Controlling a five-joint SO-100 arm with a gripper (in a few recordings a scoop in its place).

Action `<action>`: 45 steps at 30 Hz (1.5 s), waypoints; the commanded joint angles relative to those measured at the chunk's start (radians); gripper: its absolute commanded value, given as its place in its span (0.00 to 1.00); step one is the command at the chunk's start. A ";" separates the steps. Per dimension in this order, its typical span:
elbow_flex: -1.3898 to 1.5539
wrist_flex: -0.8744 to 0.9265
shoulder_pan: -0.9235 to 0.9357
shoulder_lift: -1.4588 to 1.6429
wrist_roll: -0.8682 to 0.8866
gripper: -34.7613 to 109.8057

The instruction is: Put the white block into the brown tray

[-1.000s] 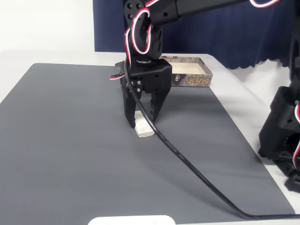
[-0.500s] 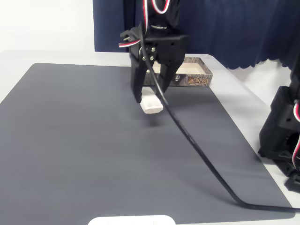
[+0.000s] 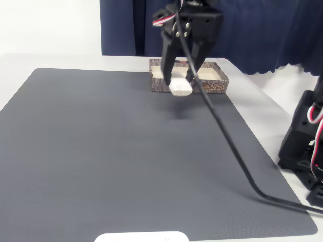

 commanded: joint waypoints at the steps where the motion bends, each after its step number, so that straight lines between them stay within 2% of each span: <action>1: -0.080 0.017 0.061 -0.002 -0.035 0.34; 8: -0.295 0.100 0.202 -0.173 -0.137 0.34; 15: -0.638 0.163 0.327 -0.446 -0.216 0.35; 27: -1.157 0.242 0.443 -0.834 -0.420 0.37; 39: -1.230 0.250 0.416 -0.897 -0.459 0.39; 41: -1.244 0.252 0.416 -0.897 -0.534 0.38; 45: -1.270 0.250 0.422 -0.894 -0.925 0.38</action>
